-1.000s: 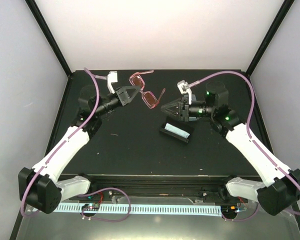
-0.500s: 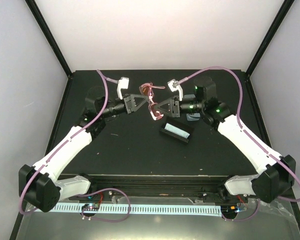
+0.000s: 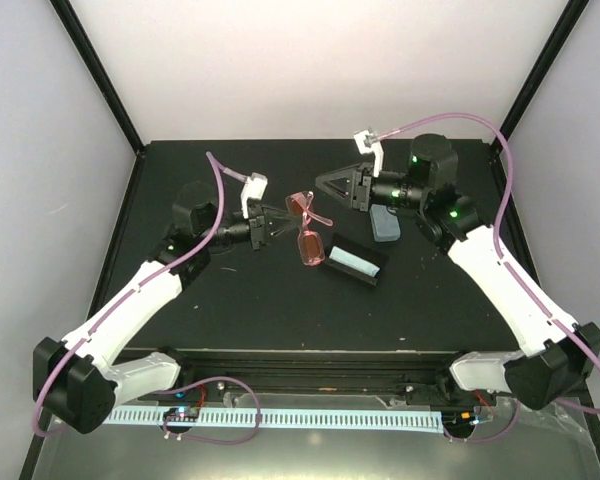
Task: Organize the sunglasses
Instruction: Fold the sunglasses.
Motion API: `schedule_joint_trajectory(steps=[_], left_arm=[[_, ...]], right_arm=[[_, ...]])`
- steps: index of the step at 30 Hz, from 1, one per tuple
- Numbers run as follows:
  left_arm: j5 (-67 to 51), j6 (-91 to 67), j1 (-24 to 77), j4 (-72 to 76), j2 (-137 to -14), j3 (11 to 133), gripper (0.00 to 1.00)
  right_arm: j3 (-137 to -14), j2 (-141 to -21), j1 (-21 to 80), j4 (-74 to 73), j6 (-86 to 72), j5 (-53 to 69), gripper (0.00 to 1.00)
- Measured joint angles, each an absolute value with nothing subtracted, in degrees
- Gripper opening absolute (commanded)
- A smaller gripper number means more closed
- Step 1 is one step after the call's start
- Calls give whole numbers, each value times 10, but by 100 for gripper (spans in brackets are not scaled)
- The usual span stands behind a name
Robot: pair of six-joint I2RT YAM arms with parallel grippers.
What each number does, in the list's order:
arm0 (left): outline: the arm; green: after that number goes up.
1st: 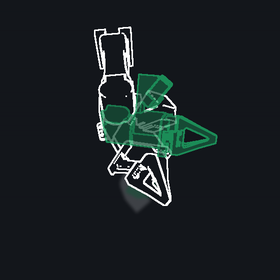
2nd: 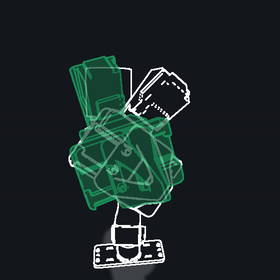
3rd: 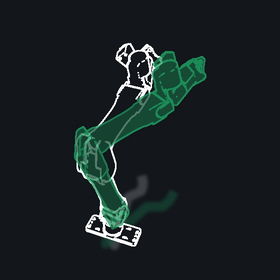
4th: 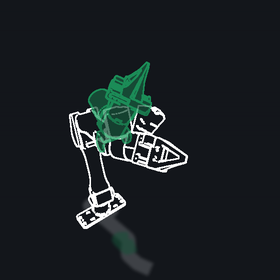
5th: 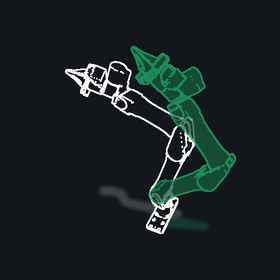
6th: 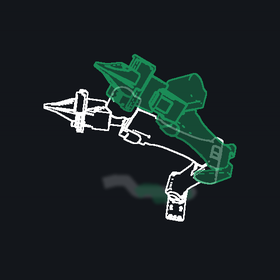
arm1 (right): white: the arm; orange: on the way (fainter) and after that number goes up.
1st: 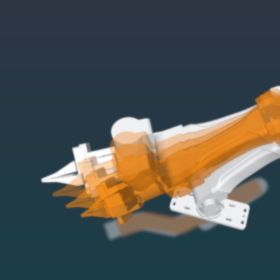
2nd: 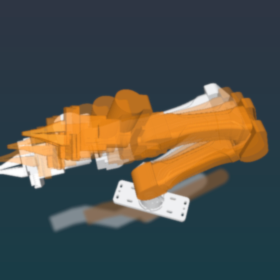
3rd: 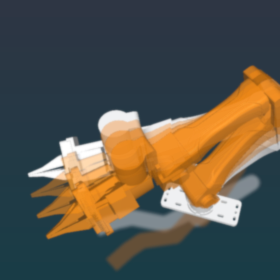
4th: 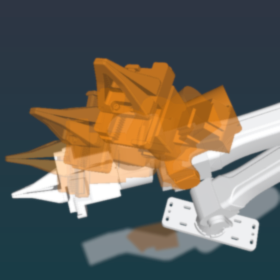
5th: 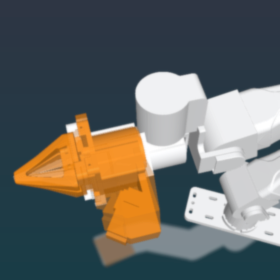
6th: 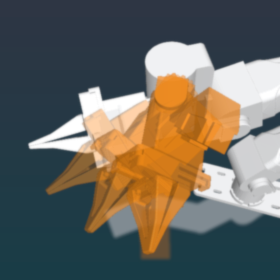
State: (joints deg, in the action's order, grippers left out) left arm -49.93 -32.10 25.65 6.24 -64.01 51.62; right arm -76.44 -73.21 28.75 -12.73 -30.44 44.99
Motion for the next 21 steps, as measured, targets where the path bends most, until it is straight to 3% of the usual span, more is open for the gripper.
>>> schedule_joint_trajectory(steps=[9,21], left_arm=[[-512,-285,260,38,-657,516,1],[-518,-311,260,34,-695,516,2]], right_arm=[[-764,-770,316,-117,-271,535,22],[-690,-760,319,-178,-223,515,22]])
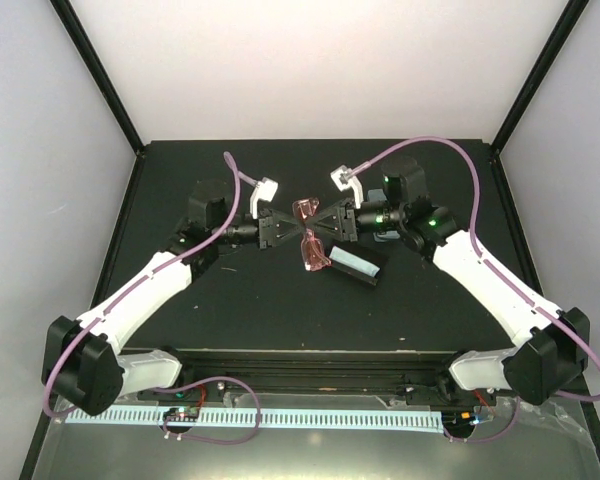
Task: Organize the sunglasses
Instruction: Fold the sunglasses, then move the sunglasses case at the center of the board.
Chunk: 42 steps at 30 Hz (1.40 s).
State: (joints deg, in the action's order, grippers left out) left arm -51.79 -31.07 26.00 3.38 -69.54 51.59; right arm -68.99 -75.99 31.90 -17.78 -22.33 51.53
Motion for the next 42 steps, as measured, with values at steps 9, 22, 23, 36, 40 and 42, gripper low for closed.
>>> schedule_joint_trajectory(steps=[9,22,23,36,40,42], left_arm=[[-406,-284,260,-43,-716,525,2],[-302,-281,260,-108,-779,506,2],[-300,-282,260,-108,-780,506,2],[-287,-292,260,-112,-781,505,2],[-285,-292,260,-112,-781,502,1],[-285,-293,260,-111,-781,498,1]], right_arm=[[-617,-685,319,-212,-256,204,30],[-356,-687,221,-247,-381,-53,22],[-356,-699,215,-240,-381,-49,22],[-355,-855,197,-91,-363,38,28],[-344,-870,197,-30,-370,68,29],[-332,-871,200,0,-376,81,30]])
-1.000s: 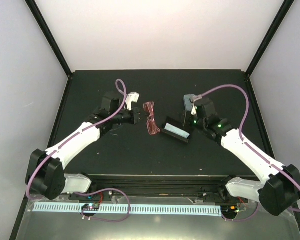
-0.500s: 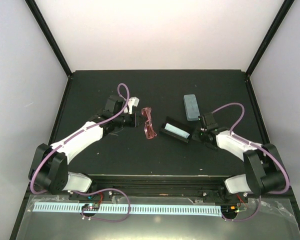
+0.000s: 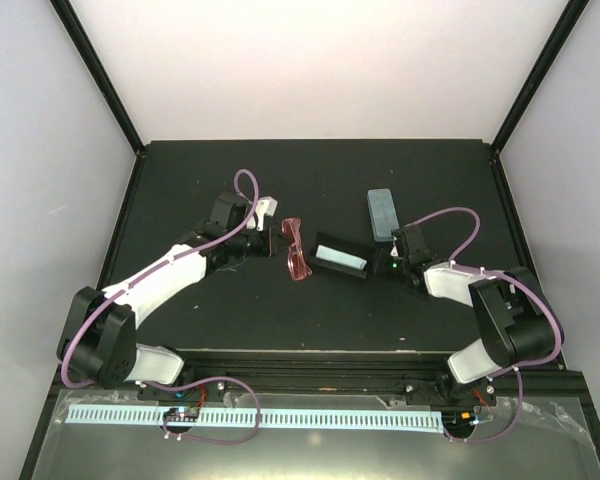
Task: Organize the sunglasses
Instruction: Move the sunglasses case at the center of the board.
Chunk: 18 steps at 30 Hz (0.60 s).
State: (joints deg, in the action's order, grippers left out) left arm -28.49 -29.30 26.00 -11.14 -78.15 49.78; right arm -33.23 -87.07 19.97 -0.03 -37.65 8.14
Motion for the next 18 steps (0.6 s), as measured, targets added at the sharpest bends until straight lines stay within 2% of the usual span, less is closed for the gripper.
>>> schedule_joint_trajectory(steps=[10,18], left_arm=[[-284,-300,260,-112,-781,485,2],[-273,-325,260,-136,-811,495,2]], right_arm=[[-324,-889,281,61,-400,96,30],[-380,-942,382,61,-429,94,30]])
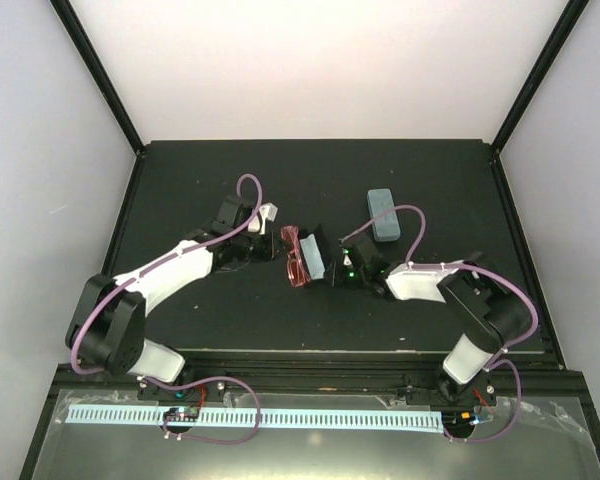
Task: Organize the sunglasses
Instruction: Move the sunglasses case at the center of the board, then place the sunglasses in the sunglasses case.
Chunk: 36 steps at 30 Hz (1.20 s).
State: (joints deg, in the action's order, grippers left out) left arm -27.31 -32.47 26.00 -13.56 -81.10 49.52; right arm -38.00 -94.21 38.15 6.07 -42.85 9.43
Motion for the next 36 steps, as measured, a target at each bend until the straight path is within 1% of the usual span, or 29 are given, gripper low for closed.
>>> schedule_joint_trajectory(steps=[2,4,6,9,13,18,22,27,31,36], left_arm=[[-270,-335,260,-144,-828,502,2],[-266,-343,260,-153,-839,507,2],[-263,-350,260,-167,-849,517,2],[-259,-357,260,-190,-865,543,2],[-251,-359,260,-230,-881,583,2],[-223,-356,273,-290,-907,656,2],[-194,-356,288,-325,-924,692,2],[-168,-356,302,-362,-939,715,2],[-155,-357,309,-382,-947,728,2],[-150,-359,319,-390,-952,739,2]], right_arm=[[-396,-956,402,61,-437,94,32],[-401,-961,415,61,-441,94,35],[-399,-958,422,62,-443,94,39],[-379,-938,423,65,-450,94,42],[-331,-885,423,58,-451,90,46],[-280,-801,423,5,-435,66,46],[-284,-728,423,-50,-401,50,46],[-321,-663,423,-67,-353,66,48],[-362,-670,423,-60,-330,96,48],[-450,-764,429,-58,-317,111,47]])
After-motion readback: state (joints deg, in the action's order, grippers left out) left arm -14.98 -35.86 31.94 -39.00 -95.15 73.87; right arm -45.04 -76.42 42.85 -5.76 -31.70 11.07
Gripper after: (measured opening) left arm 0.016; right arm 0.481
